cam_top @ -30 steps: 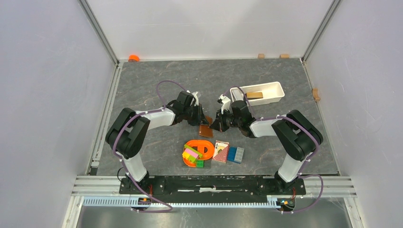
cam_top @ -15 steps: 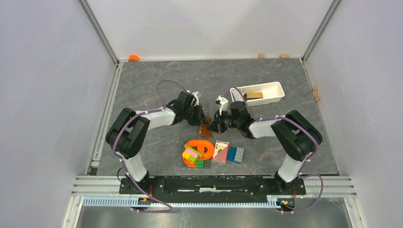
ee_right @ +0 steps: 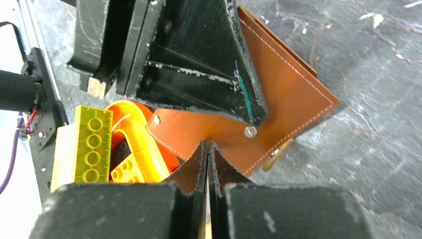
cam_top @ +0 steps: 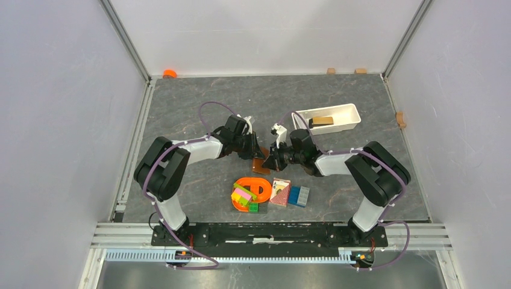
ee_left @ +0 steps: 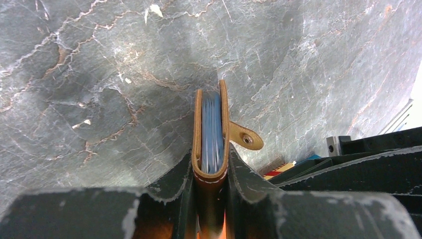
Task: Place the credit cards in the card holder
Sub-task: Close the card holder at the center of the board.
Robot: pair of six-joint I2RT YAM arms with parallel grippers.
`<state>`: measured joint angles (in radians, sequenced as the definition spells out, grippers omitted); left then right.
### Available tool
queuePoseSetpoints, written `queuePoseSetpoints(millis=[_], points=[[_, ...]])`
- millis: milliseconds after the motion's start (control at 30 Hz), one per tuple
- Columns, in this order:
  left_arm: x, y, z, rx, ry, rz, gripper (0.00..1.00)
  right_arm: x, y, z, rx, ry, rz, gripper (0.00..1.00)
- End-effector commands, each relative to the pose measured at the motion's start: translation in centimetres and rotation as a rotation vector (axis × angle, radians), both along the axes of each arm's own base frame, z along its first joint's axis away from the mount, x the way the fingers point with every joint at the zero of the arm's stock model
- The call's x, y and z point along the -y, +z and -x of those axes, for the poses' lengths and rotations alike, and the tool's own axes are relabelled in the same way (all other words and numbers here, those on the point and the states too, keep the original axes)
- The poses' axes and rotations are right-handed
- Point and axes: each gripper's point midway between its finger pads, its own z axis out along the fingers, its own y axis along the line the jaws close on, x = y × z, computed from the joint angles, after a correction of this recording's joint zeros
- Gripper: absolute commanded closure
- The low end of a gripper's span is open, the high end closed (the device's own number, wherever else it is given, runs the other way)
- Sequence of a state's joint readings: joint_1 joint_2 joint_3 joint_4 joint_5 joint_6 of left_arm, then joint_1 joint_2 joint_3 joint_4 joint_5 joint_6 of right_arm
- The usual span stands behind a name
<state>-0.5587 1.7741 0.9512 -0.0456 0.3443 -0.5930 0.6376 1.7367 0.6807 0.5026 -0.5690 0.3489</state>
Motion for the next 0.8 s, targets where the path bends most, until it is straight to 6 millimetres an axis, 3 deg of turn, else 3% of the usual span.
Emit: queuePoseSetpoints(millis=[0,233,433,533,733,767], points=[[-1.0,-1.2,-0.1,0.043,-0.024,-0.07,0.95,0.7,2.8,-1.6,0.107,-0.036,0.036,0.93],[-0.1,0.3,-0.2,0.057,-0.021,-0.003,0.89,3.6,3.1,-3.1,0.151,-0.169,0.142,0.6],[1.1,2.3,0.6,0.12,-0.073,0.125,0.97,4.8,3.8,-3.8,0.145,-0.238,0.133,0.41],[1.8,5.0,1.4,0.209,-0.112,0.24,0.98,5.0,5.9,-3.6,0.163,-0.223,0.046,0.34],[2.2,12.4,1.9,0.395,-0.173,0.361,0.98,7.0,13.0,-2.8,0.243,-0.14,-0.234,0.23],[2.4,13.5,2.1,0.4,-0.183,0.383,0.98,7.0,14.2,-2.4,0.26,-0.102,-0.256,0.1]])
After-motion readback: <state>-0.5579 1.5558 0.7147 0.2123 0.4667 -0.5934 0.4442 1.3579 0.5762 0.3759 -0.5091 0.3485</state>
